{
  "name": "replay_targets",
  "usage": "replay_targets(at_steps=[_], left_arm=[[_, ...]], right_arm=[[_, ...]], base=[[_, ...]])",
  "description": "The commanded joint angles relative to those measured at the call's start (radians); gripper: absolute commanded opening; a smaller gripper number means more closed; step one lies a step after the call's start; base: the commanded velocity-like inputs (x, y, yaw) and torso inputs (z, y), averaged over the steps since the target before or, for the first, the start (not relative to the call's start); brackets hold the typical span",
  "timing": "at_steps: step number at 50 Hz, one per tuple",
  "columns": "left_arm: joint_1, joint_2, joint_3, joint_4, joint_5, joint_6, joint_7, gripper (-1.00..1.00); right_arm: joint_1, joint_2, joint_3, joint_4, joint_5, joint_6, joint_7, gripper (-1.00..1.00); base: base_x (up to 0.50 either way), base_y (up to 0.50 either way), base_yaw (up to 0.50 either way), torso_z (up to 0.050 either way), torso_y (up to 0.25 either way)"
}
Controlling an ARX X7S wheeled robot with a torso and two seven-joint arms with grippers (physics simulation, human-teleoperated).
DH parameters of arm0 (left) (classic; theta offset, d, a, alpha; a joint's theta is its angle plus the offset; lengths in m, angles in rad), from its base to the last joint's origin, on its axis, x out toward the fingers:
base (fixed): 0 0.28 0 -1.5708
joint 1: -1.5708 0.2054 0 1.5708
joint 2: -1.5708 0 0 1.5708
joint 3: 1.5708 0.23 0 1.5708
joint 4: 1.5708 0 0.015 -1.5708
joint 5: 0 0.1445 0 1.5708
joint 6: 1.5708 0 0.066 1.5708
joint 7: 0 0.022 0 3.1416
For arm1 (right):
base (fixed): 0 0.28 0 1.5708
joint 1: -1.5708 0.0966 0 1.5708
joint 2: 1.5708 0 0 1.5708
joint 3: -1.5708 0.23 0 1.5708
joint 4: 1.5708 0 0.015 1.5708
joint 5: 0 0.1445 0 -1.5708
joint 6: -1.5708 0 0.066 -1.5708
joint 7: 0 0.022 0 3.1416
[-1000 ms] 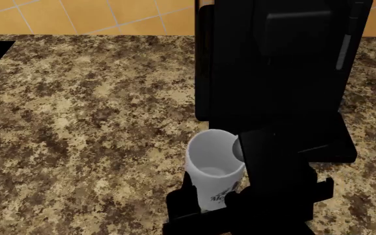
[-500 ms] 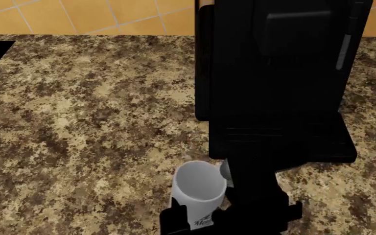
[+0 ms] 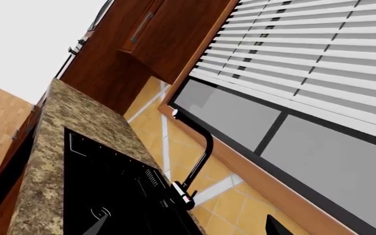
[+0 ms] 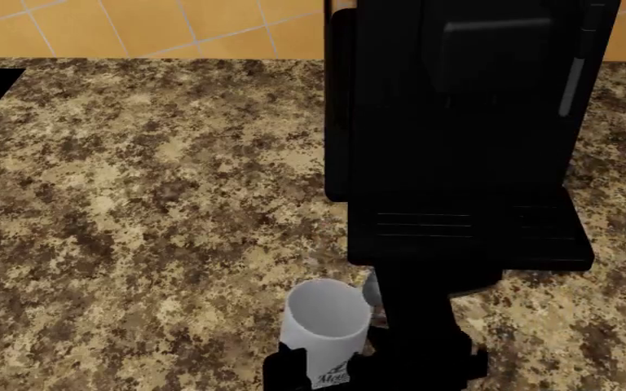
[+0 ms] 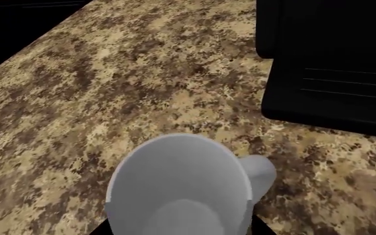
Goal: Pick the mug from under the coffee machine dispenser and place it on the counter.
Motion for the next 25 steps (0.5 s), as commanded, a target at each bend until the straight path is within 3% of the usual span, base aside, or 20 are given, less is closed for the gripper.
replay_targets(at_steps=[1,5,16,25], left_arm=[[0.002,-0.001,0.000,0.001,-0.003,0.003,-0.005,1.00],[0.002,-0.002,0.000,0.001,-0.004,0.004,-0.007,1.00],[0.001,-0.004,-0.001,0.001,-0.007,0.004,-0.011,1.00],[0.001,-0.007,0.005,0.001,-0.004,0.002,-0.016,1.00]], right_arm=[[-0.036,0.001,-0.039,0.025,0.081,0.051,0.059,1.00],[-0.009,0.019,-0.027,-0.015,0.154,0.078,0.141,1.00],[0.104,0.154,0.001,-0.170,0.527,0.040,0.544,1.00],[0.316,0.391,-0.020,-0.334,0.879,-0.114,0.876,1.00]], base=[[0.00,0.00,0.00,0.000,0.000],[0.00,0.00,0.00,0.000,0.000],[0.00,0.00,0.00,0.000,0.000],[0.00,0.00,0.00,0.000,0.000]])
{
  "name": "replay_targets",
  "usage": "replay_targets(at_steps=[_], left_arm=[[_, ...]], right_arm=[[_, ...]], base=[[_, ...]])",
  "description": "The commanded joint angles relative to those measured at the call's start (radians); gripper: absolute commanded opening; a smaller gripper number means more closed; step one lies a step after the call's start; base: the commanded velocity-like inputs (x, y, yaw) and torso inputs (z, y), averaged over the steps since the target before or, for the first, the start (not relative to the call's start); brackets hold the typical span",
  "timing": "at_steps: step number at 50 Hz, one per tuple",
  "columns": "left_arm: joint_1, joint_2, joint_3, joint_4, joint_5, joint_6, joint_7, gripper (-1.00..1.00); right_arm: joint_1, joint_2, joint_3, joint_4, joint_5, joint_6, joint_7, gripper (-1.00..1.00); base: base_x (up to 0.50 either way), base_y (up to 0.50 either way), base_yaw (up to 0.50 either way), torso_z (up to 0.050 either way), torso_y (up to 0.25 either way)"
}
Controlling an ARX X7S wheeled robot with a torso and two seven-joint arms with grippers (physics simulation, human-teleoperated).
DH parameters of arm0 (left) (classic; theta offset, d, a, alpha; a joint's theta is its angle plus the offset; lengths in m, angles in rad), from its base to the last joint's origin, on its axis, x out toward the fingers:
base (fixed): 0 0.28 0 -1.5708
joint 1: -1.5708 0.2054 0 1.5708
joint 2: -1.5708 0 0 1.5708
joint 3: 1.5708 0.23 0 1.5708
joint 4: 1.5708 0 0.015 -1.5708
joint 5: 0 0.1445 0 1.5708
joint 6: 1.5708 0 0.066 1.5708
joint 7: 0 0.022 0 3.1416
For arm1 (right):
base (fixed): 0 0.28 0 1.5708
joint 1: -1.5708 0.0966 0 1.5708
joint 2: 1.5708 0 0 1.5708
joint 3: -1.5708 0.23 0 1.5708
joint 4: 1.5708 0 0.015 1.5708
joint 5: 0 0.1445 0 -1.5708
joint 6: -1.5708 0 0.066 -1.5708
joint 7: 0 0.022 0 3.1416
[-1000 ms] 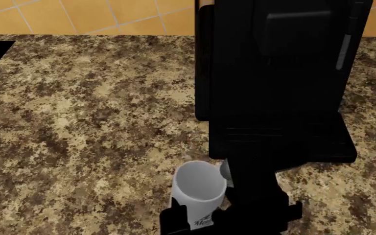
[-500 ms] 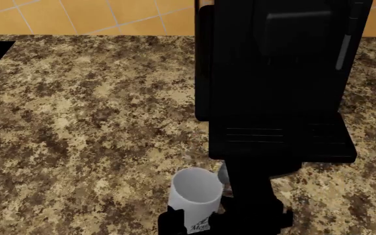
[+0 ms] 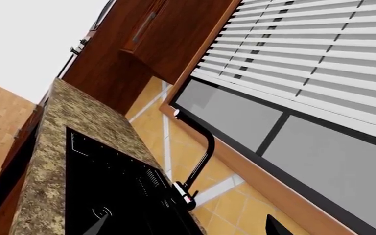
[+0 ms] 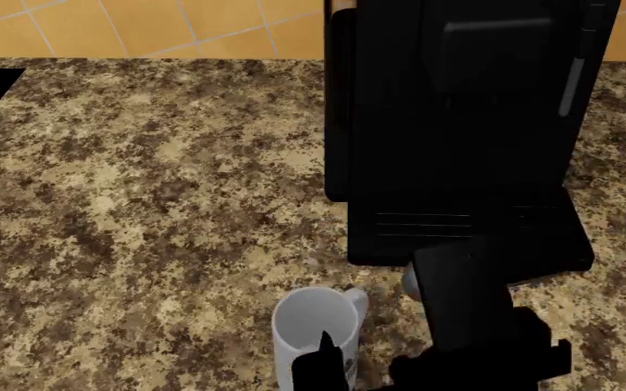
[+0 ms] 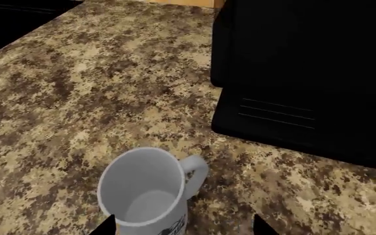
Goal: Pick the mug from under the coffee machine dispenser and place it on the counter.
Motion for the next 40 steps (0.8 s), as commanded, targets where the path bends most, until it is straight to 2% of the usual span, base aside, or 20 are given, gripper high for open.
replay_targets(at_steps=[1,2,3,7,9,13,15,17,20,28,40], left_arm=[[0.000,-0.003,0.004,-0.001,0.001,0.001,-0.005,1.00],[0.001,-0.003,0.005,-0.001,0.002,0.001,-0.006,1.00],[0.000,-0.004,0.007,-0.001,0.003,0.000,-0.005,1.00],[0.000,-0.005,0.008,-0.001,0.001,0.001,-0.005,1.00],[0.001,-0.006,0.008,0.000,0.001,0.001,-0.006,1.00],[0.001,-0.007,0.008,0.001,-0.001,0.000,-0.008,1.00],[0.002,-0.007,0.007,0.002,-0.001,0.002,-0.008,1.00],[0.003,-0.007,0.007,0.001,-0.002,0.004,-0.008,1.00],[0.003,-0.007,0.008,0.000,-0.003,0.006,-0.008,1.00],[0.003,-0.008,0.007,0.000,-0.005,0.007,-0.010,1.00],[0.002,-0.011,0.009,0.002,-0.008,0.007,-0.013,1.00]], right_arm=[[0.223,0.241,-0.013,-0.172,0.391,-0.135,0.370,1.00],[0.251,0.262,-0.017,-0.182,0.414,-0.146,0.385,1.00],[0.329,0.330,-0.031,-0.199,0.456,-0.182,0.418,1.00],[0.474,0.483,-0.052,-0.232,0.521,-0.275,0.415,1.00],[0.543,0.601,-0.037,-0.262,0.574,-0.320,0.419,1.00],[0.630,0.727,-0.026,-0.294,0.625,-0.361,0.408,1.00],[0.649,0.851,0.039,-0.301,0.663,-0.386,0.377,1.00],[0.660,0.922,0.072,-0.300,0.683,-0.404,0.359,1.00],[0.697,0.923,0.118,-0.269,0.733,-0.378,0.424,1.00],[0.703,0.924,0.134,-0.217,0.713,-0.340,0.425,1.00],[0.643,0.923,0.113,-0.295,0.671,-0.452,0.410,1.00]], base=[[0.00,0.00,0.00,0.000,0.000],[0.00,0.00,0.00,0.000,0.000],[0.00,0.00,0.00,0.000,0.000],[0.00,0.00,0.00,0.000,0.000],[0.00,0.00,0.00,0.000,0.000],[0.00,0.00,0.00,0.000,0.000],[0.00,0.00,0.00,0.000,0.000],[0.00,0.00,0.00,0.000,0.000],[0.00,0.00,0.00,0.000,0.000],[0.00,0.00,0.00,0.000,0.000],[0.00,0.00,0.00,0.000,0.000]])
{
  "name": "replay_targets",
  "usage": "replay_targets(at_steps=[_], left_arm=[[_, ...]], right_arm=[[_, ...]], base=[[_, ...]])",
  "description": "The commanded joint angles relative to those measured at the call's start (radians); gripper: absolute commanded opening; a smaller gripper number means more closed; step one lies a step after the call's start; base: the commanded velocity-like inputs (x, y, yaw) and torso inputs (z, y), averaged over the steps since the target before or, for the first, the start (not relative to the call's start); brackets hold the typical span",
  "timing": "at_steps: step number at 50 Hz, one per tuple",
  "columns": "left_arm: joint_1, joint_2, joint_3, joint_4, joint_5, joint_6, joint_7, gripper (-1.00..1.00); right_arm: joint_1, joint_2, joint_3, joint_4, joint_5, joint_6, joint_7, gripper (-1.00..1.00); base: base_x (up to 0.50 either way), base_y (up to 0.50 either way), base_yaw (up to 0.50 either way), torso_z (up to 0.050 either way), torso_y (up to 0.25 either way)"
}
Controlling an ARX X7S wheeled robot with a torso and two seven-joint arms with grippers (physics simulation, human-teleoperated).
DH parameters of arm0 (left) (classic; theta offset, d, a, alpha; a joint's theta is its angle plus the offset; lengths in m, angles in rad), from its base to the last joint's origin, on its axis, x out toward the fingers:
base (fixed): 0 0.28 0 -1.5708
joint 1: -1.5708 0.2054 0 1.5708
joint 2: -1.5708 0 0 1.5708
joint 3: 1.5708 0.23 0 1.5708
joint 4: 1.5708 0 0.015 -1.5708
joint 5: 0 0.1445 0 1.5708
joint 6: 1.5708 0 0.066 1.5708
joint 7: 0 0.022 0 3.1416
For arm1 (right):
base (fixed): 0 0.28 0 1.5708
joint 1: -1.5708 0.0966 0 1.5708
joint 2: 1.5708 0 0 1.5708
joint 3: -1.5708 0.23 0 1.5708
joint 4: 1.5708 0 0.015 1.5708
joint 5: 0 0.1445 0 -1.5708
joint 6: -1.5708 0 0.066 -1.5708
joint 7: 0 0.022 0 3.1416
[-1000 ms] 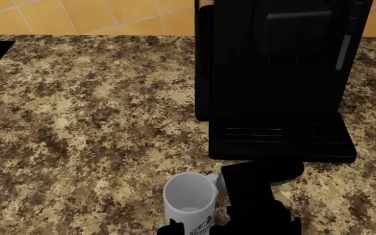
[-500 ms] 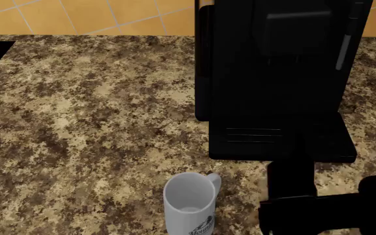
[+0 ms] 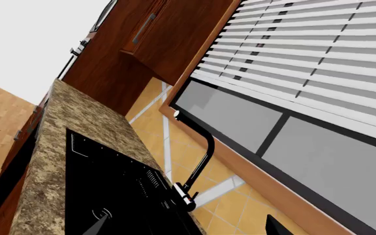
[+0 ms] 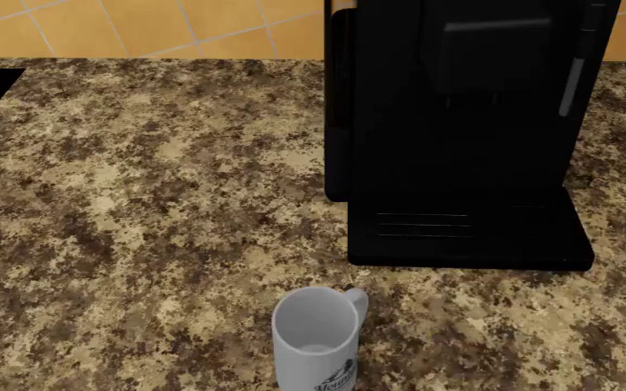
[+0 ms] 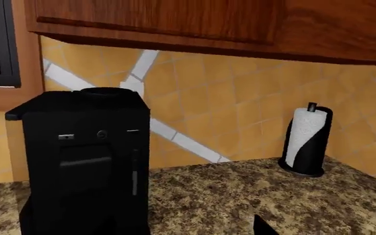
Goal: Pick the mug from under the coffee machine dispenser and place it on the counter.
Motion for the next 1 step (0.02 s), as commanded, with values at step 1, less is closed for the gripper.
replay_targets(at_steps=[1], left_arm=[[-0.001,-0.002,0.000,0.001,-0.004,0.001,-0.003,1.00]], right_arm=[[-0.020,0.039,0.006,-0.032,-0.011,-0.065,-0.005,1.00]], base=[[0.00,0.00,0.00,0.000,0.000]])
